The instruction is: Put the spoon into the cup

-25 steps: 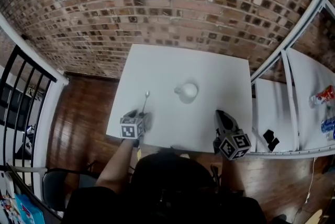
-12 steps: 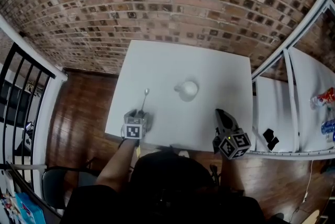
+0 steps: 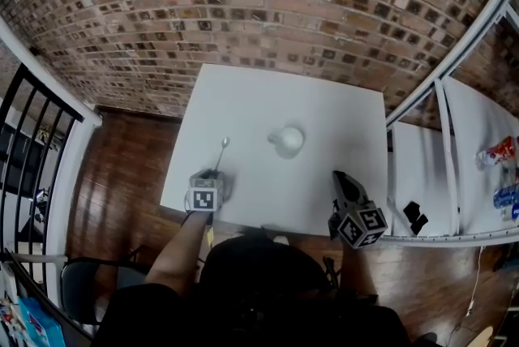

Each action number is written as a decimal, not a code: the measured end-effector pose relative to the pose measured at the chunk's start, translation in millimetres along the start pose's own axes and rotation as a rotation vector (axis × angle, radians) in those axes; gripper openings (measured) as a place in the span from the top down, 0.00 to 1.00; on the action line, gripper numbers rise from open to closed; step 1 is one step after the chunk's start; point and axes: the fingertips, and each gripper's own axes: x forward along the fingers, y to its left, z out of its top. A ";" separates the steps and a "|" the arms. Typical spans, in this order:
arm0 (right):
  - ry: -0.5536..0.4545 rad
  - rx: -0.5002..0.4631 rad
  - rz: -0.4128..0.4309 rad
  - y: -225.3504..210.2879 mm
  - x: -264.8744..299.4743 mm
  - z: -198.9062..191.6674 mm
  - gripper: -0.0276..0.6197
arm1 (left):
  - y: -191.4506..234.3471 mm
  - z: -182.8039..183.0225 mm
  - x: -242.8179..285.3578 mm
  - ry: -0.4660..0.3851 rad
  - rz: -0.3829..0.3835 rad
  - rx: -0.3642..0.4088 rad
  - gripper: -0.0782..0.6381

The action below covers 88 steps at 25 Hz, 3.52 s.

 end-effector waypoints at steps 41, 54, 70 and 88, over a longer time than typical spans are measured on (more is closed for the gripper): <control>-0.099 -0.086 -0.034 -2.3 -19.5 41.1 0.95 | -67.8 201.0 -123.6 -0.568 -0.256 0.172 0.72; -0.101 -0.038 -0.140 -27.1 -55.5 24.7 0.95 | -145.3 171.1 -64.9 -0.401 -0.433 0.287 0.72; -0.121 -0.005 -0.226 -47.3 -89.0 13.1 0.95 | -179.3 156.2 -20.4 -0.266 -0.463 0.338 0.72; -0.126 -0.010 -0.260 -61.1 -92.6 22.6 0.95 | -192.0 157.2 16.9 -0.216 -0.459 0.322 0.72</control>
